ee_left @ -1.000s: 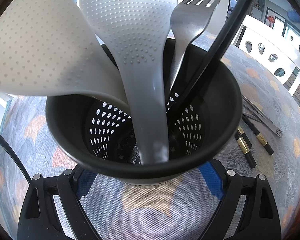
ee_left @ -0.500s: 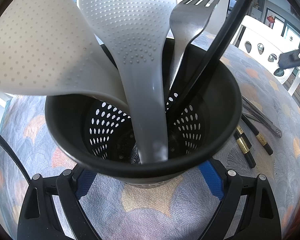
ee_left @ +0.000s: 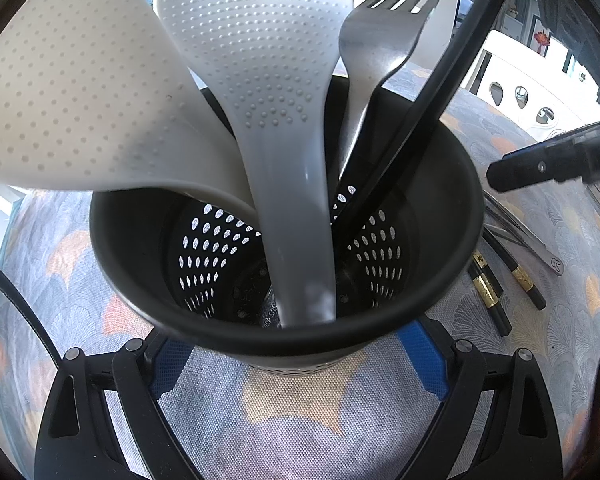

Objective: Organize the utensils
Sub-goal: 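Move the right gripper back over the remaining silver fork, then lower the right gripper onto the silver fork handle and close, then lift the silver fork off the cloth with the right gripper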

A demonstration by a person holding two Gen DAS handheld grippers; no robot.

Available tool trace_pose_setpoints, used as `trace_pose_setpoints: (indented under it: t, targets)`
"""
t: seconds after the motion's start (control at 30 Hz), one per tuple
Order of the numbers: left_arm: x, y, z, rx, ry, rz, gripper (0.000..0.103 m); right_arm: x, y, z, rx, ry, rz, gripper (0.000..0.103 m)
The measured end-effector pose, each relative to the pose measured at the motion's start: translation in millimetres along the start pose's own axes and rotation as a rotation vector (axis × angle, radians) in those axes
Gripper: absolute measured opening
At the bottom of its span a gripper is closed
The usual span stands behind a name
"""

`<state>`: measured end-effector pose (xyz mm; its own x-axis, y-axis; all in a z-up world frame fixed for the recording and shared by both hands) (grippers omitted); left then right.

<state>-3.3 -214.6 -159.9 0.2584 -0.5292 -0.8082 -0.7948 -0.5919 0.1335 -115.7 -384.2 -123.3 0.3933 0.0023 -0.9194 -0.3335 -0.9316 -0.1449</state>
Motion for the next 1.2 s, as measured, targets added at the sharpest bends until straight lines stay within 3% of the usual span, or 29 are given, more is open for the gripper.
trace_pose_setpoints:
  t: [0.17, 0.33, 0.4, 0.5, 0.7, 0.9, 1.07, 1.2]
  targets:
    - [-2, 1, 0, 0.0, 0.0, 0.001, 0.092, 6, 19, 7, 0.022, -0.038, -0.004, 0.033]
    - [-1, 1, 0, 0.0, 0.0, 0.0, 0.092, 15, 18, 8, 0.012, -0.039, 0.014, 0.027]
    - [-2, 1, 0, 0.0, 0.0, 0.0, 0.092, 23, 17, 7, 0.011, -0.048, 0.018, 0.017]
    - [-2, 1, 0, 0.0, 0.0, 0.0, 0.092, 29, 14, 4, -0.006, -0.051, 0.033, 0.016]
    - [-2, 1, 0, 0.0, -0.001, 0.001, 0.092, 26, 25, 4, -0.053, -0.062, 0.155, 0.006]
    - [-1, 1, 0, 0.0, -0.001, 0.001, 0.092, 15, 70, 16, 0.076, -0.055, 0.075, 0.006]
    - [-2, 1, 0, 0.0, -0.001, 0.0, 0.092, 16, 75, 15, 0.104, -0.08, 0.043, 0.006]
    - [-1, 1, 0, 0.0, -0.001, 0.0, 0.092, 20, 69, 9, 0.083, -0.107, 0.058, 0.015]
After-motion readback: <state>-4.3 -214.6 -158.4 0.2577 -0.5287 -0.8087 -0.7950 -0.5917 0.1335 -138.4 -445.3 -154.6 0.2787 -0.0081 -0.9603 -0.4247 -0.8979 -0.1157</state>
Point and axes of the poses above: each gripper's, at about its wrist camera, not at the fingertips, and x roughly the way its jaws point, y to its right, z to its underside, the point moved 2 cm from there along x, roughly the way its jaws point, and after that the axes turned 12 degrees about -x, right-handed, at the moved point
